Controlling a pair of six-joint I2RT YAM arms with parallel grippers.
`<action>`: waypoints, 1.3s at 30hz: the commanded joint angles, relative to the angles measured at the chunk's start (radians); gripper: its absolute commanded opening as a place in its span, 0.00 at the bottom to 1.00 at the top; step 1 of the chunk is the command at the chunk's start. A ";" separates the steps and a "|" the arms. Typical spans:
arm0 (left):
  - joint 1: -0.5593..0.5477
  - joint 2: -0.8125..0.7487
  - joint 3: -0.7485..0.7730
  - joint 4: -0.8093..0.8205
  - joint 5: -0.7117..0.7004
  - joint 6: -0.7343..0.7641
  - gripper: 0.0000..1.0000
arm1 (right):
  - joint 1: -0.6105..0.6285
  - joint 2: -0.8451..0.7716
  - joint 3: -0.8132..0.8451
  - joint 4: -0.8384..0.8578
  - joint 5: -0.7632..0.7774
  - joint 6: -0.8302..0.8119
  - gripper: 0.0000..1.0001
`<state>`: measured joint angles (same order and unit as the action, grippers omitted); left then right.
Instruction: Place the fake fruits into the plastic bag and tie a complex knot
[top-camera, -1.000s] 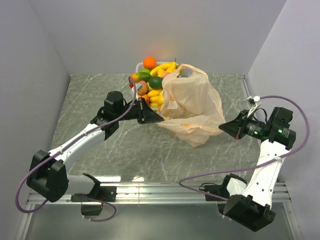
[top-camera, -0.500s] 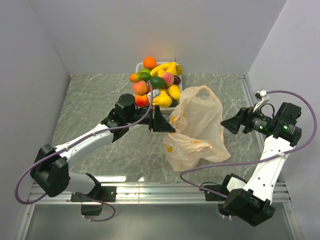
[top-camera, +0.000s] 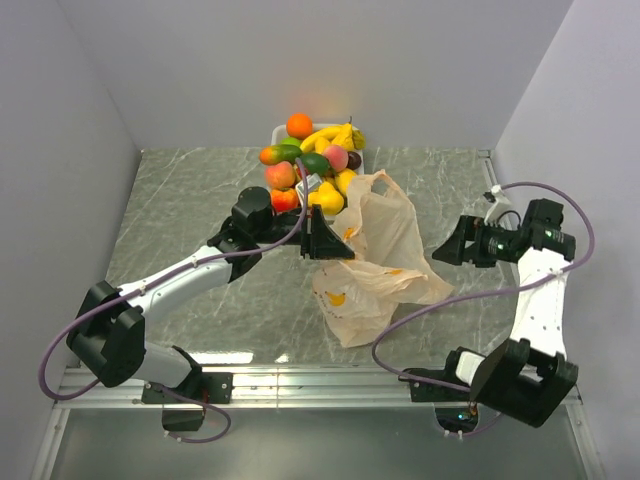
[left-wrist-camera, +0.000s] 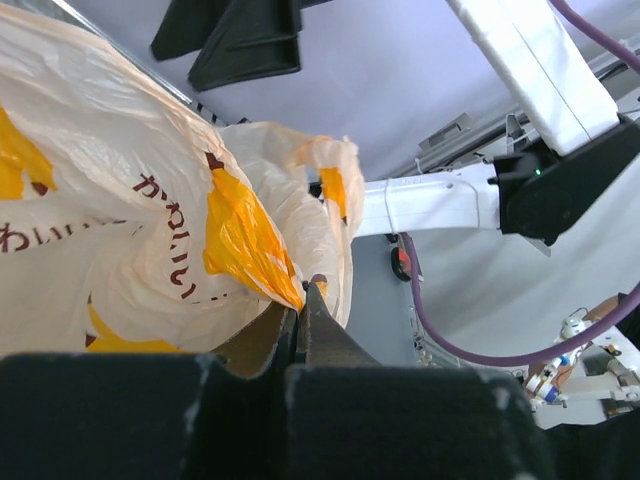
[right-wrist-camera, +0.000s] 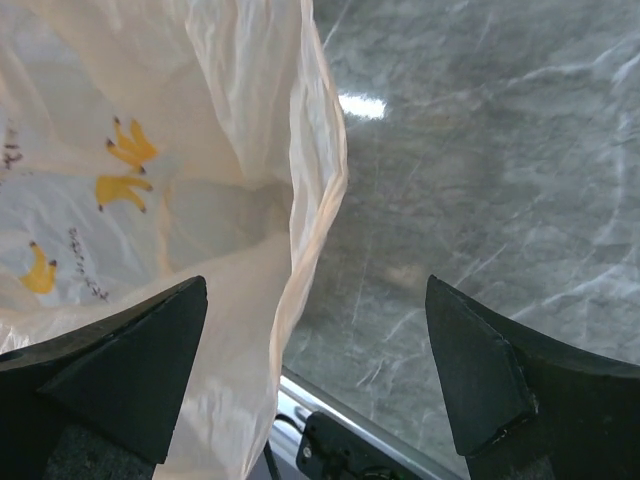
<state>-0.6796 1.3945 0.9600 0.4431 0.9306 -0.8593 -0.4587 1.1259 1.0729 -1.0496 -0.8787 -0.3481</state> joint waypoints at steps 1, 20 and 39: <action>-0.008 -0.012 0.011 0.109 0.023 -0.027 0.00 | 0.063 0.058 -0.008 0.022 0.006 0.009 0.96; -0.015 -0.026 0.005 0.166 0.082 0.008 0.00 | 0.156 0.348 -0.014 0.045 -0.209 0.006 1.00; -0.014 -0.061 0.016 -0.024 0.027 0.236 0.05 | 0.106 0.442 0.177 -0.202 -0.396 -0.187 0.00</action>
<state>-0.6975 1.3808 0.9596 0.5243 0.9848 -0.7574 -0.2527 1.6276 1.1378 -1.1202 -1.1805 -0.4236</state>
